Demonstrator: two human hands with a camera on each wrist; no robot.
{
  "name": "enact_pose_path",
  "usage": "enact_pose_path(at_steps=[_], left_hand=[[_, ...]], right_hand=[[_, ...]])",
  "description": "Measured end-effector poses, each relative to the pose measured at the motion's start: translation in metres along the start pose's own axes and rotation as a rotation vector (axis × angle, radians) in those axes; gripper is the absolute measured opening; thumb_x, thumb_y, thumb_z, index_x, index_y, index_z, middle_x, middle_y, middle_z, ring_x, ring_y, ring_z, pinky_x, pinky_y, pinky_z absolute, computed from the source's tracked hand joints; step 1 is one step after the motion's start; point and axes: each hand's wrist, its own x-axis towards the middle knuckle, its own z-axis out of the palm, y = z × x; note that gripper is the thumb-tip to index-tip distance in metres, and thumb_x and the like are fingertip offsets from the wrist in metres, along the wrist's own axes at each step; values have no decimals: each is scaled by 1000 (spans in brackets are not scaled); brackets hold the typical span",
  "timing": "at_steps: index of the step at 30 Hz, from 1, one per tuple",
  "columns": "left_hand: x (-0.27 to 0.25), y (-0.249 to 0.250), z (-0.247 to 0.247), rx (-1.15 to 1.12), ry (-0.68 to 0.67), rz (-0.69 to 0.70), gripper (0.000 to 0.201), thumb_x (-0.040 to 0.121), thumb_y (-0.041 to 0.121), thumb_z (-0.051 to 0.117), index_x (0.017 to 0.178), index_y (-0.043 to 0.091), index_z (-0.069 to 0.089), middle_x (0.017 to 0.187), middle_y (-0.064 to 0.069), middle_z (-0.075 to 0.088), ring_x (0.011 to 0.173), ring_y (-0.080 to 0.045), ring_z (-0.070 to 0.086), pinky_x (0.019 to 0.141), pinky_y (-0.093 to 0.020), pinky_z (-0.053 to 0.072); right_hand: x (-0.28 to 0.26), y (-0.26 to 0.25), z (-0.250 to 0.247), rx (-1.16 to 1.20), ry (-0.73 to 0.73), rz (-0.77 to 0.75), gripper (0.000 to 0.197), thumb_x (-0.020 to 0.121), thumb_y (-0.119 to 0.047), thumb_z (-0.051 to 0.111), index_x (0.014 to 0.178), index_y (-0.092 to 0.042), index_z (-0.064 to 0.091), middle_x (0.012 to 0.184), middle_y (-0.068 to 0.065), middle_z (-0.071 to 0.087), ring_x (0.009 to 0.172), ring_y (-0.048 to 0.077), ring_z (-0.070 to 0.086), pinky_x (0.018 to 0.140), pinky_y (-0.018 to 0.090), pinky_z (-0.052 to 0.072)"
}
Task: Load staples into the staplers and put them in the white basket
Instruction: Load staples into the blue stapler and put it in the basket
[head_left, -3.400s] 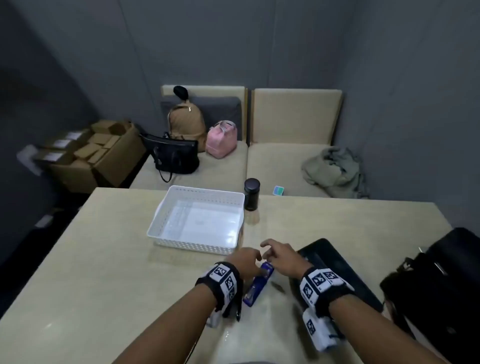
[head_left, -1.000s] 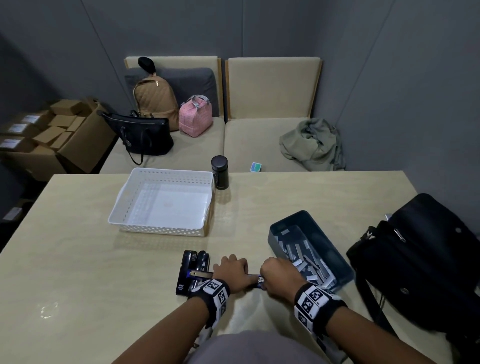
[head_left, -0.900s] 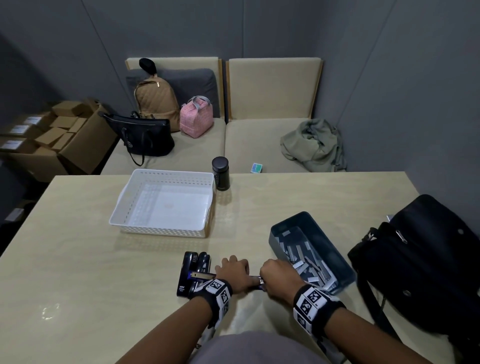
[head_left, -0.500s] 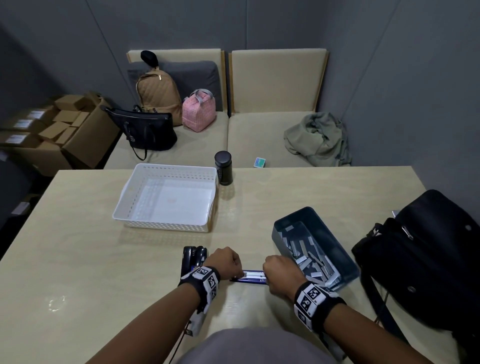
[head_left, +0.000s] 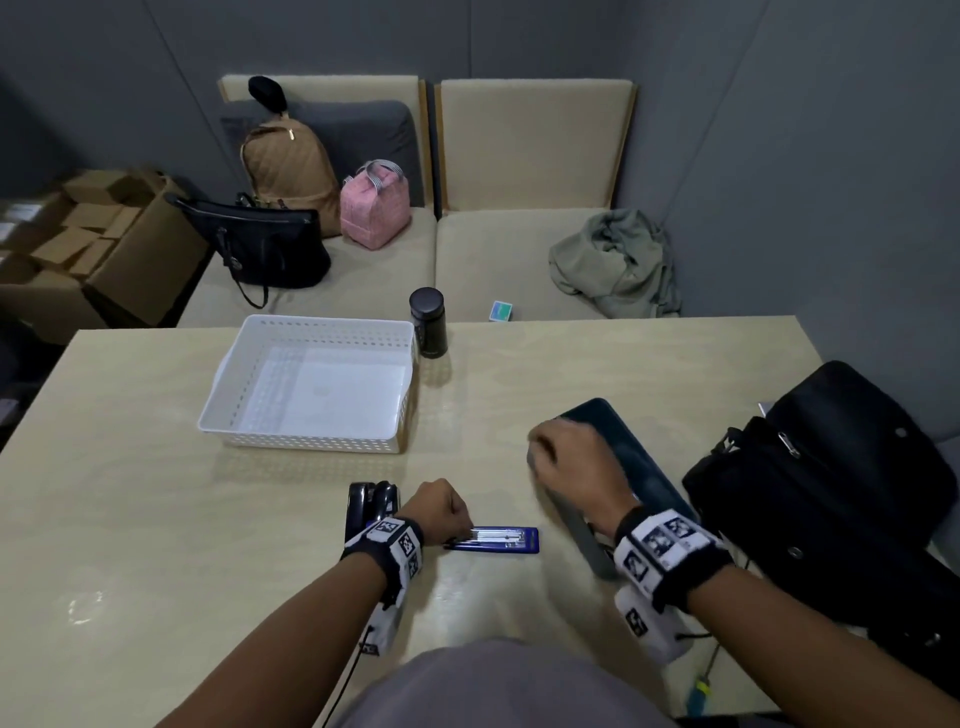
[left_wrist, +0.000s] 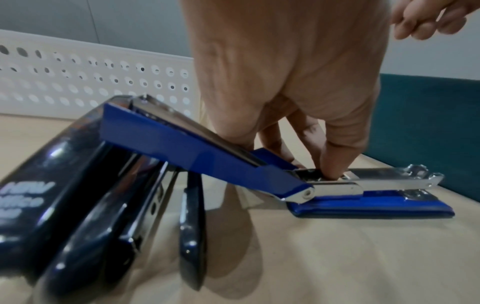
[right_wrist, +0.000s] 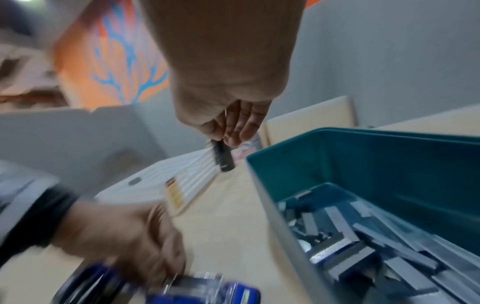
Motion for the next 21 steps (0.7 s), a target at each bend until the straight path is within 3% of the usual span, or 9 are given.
enact_pose_path(at_steps=[2,5,7,10,13,16,19,21], left_hand=[[1,-1,0,-12,-9,-1,14,65,8,67,70,9,80,73,-5,78,63,-4,66,68,-28,61],[1,-2,1,-26,-17,2,12,66,8,68,69,9,79,74,-6,78,65,-5,67,68,-28,60],[1,-3,2,-35,-16,6,12,66,7,68,70,9,79,76,-7,78,67,-8,69,69,-26,60],[1,-4,3,-40,-14,5,13,66,7,69,73,8,80,78,-7,78,66,-7,67,68,-23,59],[2,-5,3,-43,-19,2,11,67,8,71,74,8,80,79,-6,78,65,-5,66,69,-22,58],[4,-6,3,-49,-20,1,10,68,8,74,75,7,80,80,-6,78,62,-1,64,68,-19,56],[4,-5,2,-53,-30,-4,10,69,7,72,76,7,80,81,-7,78,67,-5,67,70,-22,58],[4,-5,2,-61,-38,-8,11,70,6,71,76,6,80,82,-7,78,70,-8,68,71,-22,58]], right_hand=[[14,24,-11,36,57,186,17,86,-10,54,88,-11,71,81,6,71,71,21,63,67,31,53],[25,59,-9,-52,-129,391,19,84,-7,53,72,-9,68,75,13,68,74,31,66,67,33,53],[25,70,5,-115,-261,435,26,85,-9,55,59,-12,58,70,14,65,74,31,67,62,31,49],[22,71,27,-107,-349,438,22,84,-15,63,64,-8,59,73,14,63,73,29,65,60,29,46],[20,73,42,-134,-334,401,14,86,-14,59,93,-4,66,93,15,67,87,31,65,67,30,47],[19,76,45,-146,-305,400,17,86,-15,60,100,-5,65,99,16,69,87,32,66,69,32,51],[23,78,32,-78,-237,459,21,79,-17,72,95,-3,68,92,16,71,85,31,67,73,36,56],[28,76,17,-15,-164,484,17,77,-15,74,77,0,67,78,16,70,79,30,67,71,36,56]])
